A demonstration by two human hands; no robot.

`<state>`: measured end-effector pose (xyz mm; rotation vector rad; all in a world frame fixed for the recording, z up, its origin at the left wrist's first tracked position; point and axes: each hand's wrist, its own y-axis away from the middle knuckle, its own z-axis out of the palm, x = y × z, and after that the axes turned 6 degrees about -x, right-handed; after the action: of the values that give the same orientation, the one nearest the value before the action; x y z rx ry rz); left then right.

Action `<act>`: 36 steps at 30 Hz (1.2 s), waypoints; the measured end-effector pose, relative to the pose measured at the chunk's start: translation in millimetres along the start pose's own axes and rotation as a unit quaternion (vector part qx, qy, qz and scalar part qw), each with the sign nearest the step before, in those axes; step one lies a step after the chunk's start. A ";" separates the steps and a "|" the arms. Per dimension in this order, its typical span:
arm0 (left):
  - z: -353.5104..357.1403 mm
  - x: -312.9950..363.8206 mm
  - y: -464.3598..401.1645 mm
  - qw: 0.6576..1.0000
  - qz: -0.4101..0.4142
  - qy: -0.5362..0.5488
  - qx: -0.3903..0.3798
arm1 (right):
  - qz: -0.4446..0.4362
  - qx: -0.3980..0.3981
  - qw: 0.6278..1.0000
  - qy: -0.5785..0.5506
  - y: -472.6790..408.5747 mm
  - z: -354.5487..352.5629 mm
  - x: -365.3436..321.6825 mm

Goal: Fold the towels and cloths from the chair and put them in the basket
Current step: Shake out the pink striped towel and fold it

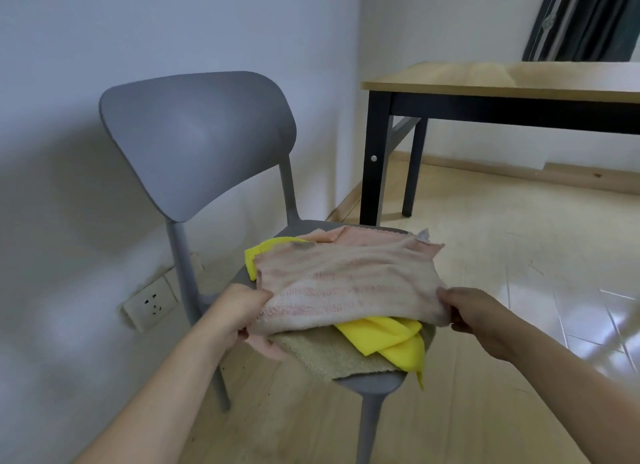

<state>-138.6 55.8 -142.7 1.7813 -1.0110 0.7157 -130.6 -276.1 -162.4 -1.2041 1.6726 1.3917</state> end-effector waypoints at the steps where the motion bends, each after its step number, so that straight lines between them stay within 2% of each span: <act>1: 2.5 0.5 1.7 1.000 0.003 -0.021 0.018 | -0.010 0.029 0.999 -0.016 0.8 3.4 -0.5; 5: 1.5 -0.7 8.2 0.994 0.038 -0.017 0.102 | -0.005 0.107 0.988 -0.109 2.0 9.9 -4.2; 7: -1.6 -6.6 16.2 0.989 0.065 -0.029 0.129 | -0.004 0.141 0.985 -0.095 4.4 9.6 -7.1; 10: -1.6 -18.6 20.0 0.982 0.056 -0.098 0.150 | -0.010 0.165 0.985 -0.050 10.0 10.5 -6.3; 13: 2.2 -23.5 22.8 0.974 0.039 -0.148 0.165 | 0.009 0.155 0.987 -0.032 12.6 11.8 3.2; 17: 4.5 -17.1 28.9 0.949 0.040 -0.248 0.192 | 0.043 0.090 0.984 -0.150 18.9 10.9 8.6; 20: 2.1 -11.6 35.3 0.945 0.022 -0.285 0.160 | 0.042 0.054 0.974 -0.215 20.8 9.4 10.2; 22: -0.2 -7.7 38.6 0.949 -0.006 -0.288 0.130 | 0.048 0.048 0.974 -0.215 19.1 6.7 12.2; 24: -2.1 -4.0 39.1 0.971 -0.012 -0.210 0.113 | 0.070 0.041 0.975 -0.209 17.5 2.7 13.2; 27: -0.7 1.4 41.2 0.997 -0.028 0.005 0.067 | 0.111 -0.015 0.971 -0.210 18.1 2.5 10.1; 29: 1.5 7.3 46.0 0.993 -0.037 0.104 0.035 | 0.095 -0.041 0.971 -0.216 18.5 5.1 1.5; 32: -2.6 29.6 50.6 0.969 0.037 0.239 0.058 | 0.006 -0.024 0.967 -0.253 21.2 -1.3 -24.5; 34: -9.5 38.3 57.3 0.958 0.078 0.262 0.088 | -0.014 -0.031 0.971 -0.238 27.4 -9.6 -34.6; 36: -12.7 28.3 61.9 0.976 0.048 0.189 0.091 | 0.041 -0.057 0.979 -0.191 31.7 -12.8 -26.6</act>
<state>-179.1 44.4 -87.8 1.6693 -0.7957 1.1911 -149.1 -281.5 -123.5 -0.8640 1.3999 1.6693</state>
